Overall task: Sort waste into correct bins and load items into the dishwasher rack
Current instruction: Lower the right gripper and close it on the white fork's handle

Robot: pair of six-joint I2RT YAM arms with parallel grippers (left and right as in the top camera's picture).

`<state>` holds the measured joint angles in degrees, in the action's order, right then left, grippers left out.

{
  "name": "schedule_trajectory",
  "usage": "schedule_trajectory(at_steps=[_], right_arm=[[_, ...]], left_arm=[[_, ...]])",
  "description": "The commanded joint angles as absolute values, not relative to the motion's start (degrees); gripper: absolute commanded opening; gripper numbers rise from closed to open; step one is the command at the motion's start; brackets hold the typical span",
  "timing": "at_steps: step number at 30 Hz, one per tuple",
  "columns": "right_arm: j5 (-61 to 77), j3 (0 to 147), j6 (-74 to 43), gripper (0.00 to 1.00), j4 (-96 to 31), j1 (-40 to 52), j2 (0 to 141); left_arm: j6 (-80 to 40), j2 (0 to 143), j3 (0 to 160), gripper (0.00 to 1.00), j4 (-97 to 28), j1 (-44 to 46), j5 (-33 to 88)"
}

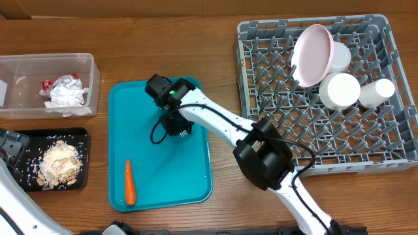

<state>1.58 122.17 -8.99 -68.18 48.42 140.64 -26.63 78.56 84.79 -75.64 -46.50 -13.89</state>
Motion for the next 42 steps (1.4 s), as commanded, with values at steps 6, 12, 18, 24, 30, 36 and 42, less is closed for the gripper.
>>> schedule_trajectory(at_steps=[6,12,18,24,30,36,42], right_arm=[[7.27,123.87,-9.17,0.04,-71.29,48.62,136.38],[7.62,123.85,-8.93,0.04,-73.28,48.71,136.40],[7.60,123.83,-8.95,0.50,-75.16,48.69,136.40],[7.57,123.83,-8.95,0.89,-72.44,48.69,136.40],[6.07,123.81,-6.76,0.90,-66.54,48.69,136.42],[3.36,122.19,-4.40,0.81,-63.29,48.69,136.46],[2.46,117.43,-2.90,0.80,-61.32,48.69,136.46]], left_arm=[[-27.22,78.76,85.97,1.00,-75.64,-46.57,-13.65],[-27.22,78.76,85.97,1.00,-75.64,-46.57,-13.65],[-27.22,78.76,85.97,1.00,-75.64,-46.57,-13.65],[-27.22,78.76,85.97,1.00,-75.64,-46.57,-13.67],[-27.22,78.76,85.97,1.00,-75.64,-46.57,-13.65],[-27.22,78.76,85.97,1.00,-75.64,-46.57,-13.65],[-27.22,78.76,85.97,1.00,-75.64,-46.57,-13.65]])
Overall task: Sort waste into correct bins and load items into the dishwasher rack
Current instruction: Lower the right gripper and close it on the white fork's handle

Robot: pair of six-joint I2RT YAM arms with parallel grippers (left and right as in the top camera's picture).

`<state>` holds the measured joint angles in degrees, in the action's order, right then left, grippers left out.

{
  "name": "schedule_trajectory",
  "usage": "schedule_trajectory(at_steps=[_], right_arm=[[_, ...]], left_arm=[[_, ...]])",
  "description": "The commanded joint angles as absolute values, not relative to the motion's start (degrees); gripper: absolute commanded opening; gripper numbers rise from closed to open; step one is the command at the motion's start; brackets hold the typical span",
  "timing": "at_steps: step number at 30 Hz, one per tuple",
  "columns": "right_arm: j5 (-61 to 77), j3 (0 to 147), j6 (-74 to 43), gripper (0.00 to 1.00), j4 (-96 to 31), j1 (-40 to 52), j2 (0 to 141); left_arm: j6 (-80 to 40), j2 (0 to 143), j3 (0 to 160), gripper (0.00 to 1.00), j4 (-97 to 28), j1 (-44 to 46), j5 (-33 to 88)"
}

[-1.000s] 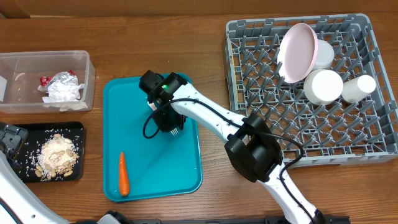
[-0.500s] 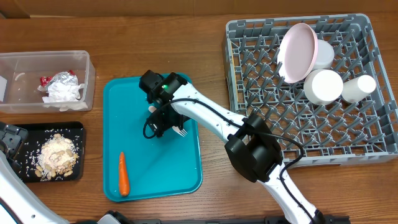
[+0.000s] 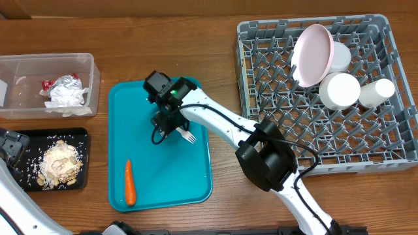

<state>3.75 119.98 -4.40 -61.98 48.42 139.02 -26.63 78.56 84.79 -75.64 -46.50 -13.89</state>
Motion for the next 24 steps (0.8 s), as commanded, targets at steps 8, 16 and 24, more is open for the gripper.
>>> schedule_trajectory(at_steps=[8,16,24], right_arm=[[2.55,113.03,-2.94,0.69,-59.18,48.69,136.46],[2.68,112.92,-3.18,0.24,-59.68,48.80,136.46],[5.23,113.03,-4.93,0.04,-61.73,48.73,136.40]], left_arm=[[-27.22,78.76,85.97,1.00,-75.64,-46.57,-13.65],[-27.22,78.76,85.97,1.00,-75.64,-46.57,-13.65],[-27.22,78.76,85.97,1.00,-75.64,-46.57,-13.65]])
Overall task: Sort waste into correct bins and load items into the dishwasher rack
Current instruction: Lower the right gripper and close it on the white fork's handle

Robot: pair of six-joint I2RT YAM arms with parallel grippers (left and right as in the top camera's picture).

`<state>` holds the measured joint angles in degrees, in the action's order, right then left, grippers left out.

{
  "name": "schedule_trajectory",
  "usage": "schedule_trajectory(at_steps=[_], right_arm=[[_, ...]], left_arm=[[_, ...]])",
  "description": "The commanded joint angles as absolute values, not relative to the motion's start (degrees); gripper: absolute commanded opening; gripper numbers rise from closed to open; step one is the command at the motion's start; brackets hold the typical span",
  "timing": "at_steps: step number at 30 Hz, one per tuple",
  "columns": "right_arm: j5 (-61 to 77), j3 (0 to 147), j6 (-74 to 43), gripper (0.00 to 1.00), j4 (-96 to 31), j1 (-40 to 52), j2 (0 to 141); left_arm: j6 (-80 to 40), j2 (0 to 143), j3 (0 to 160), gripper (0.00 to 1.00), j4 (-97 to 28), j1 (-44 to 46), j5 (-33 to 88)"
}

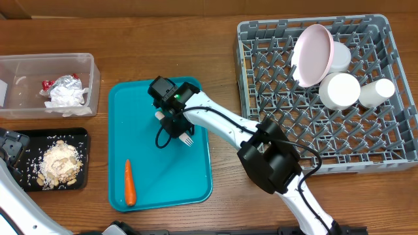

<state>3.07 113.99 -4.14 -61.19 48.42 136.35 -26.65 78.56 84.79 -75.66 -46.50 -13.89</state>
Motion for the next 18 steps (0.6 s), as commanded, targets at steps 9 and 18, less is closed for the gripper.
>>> schedule_trajectory(at_steps=[9,18], right_arm=[[6.98,115.50,-5.98,0.18,-64.90,48.51,136.40],[6.98,118.19,-7.27,0.41,-66.67,48.51,136.40]], left_arm=[[-27.22,78.76,85.97,1.00,-75.64,-46.57,-13.65],[-27.22,78.76,85.97,1.00,-75.64,-46.57,-13.65]])
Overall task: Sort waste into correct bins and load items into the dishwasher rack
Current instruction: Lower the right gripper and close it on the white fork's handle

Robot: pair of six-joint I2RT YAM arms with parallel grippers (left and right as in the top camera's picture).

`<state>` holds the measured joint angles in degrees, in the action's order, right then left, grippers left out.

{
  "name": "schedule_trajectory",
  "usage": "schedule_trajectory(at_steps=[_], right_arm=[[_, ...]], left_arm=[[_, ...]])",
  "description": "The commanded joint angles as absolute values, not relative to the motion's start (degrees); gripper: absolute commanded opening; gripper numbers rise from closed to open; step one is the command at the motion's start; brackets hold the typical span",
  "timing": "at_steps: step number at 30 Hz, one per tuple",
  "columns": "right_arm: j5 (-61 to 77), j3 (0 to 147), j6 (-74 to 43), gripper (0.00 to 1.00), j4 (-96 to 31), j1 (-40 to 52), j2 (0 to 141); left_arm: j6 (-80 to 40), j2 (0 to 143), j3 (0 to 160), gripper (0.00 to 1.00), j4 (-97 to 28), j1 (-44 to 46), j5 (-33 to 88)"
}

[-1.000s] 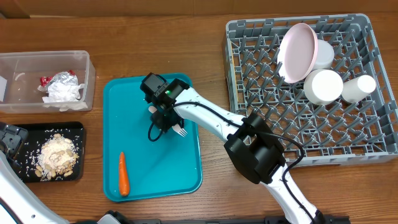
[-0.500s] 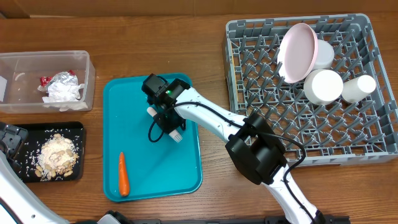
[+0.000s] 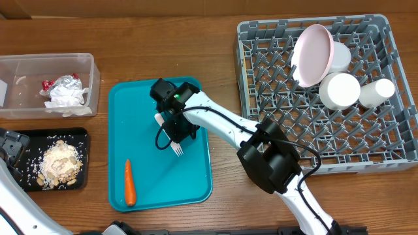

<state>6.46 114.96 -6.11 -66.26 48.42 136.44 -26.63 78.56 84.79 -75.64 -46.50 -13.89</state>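
Observation:
My right gripper hovers over the middle of the teal tray, shut on a white plastic fork. The fork's tines point toward the tray's front and its handle end pokes out at the gripper's far left side. An orange carrot lies at the tray's front left. The grey dishwasher rack stands to the right. Only part of my left gripper shows at the left edge, beside the black tray; its jaws are not readable.
The rack holds a pink bowl on edge and two white cups. A clear bin at the far left holds crumpled foil and wrappers. A black tray in front of it holds food scraps.
The fork in my right gripper has turned: its tines pointed to the right-front, and now they point toward the tray's front, a little further left. The gripper has barely shifted.
At first my right gripper was low over the tray's middle with no fork showing. Then white tines stuck out at its right side. They stayed there as the gripper shifted slightly, and now the fork has swung to point toward the front.

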Motion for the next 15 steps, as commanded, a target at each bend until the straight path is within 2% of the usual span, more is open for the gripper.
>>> schedule_trajectory(at_steps=[1,6,12,15], right_arm=[[7.09,119.07,-7.57,0.41,-67.22,48.51,136.40],[10.39,122.34,-7.51,0.41,-69.49,48.53,136.40],[11.14,119.04,-7.49,0.42,-69.58,49.52,136.42],[8.32,115.85,-7.81,0.48,-67.68,50.35,136.42]], left_arm=[[-27.22,78.76,85.97,1.00,-75.64,-46.57,-13.65],[-27.22,78.76,85.97,1.00,-75.64,-46.57,-13.65],[-27.22,78.76,85.97,1.00,-75.64,-46.57,-13.65],[-27.22,78.76,85.97,1.00,-75.64,-46.57,-13.65]])
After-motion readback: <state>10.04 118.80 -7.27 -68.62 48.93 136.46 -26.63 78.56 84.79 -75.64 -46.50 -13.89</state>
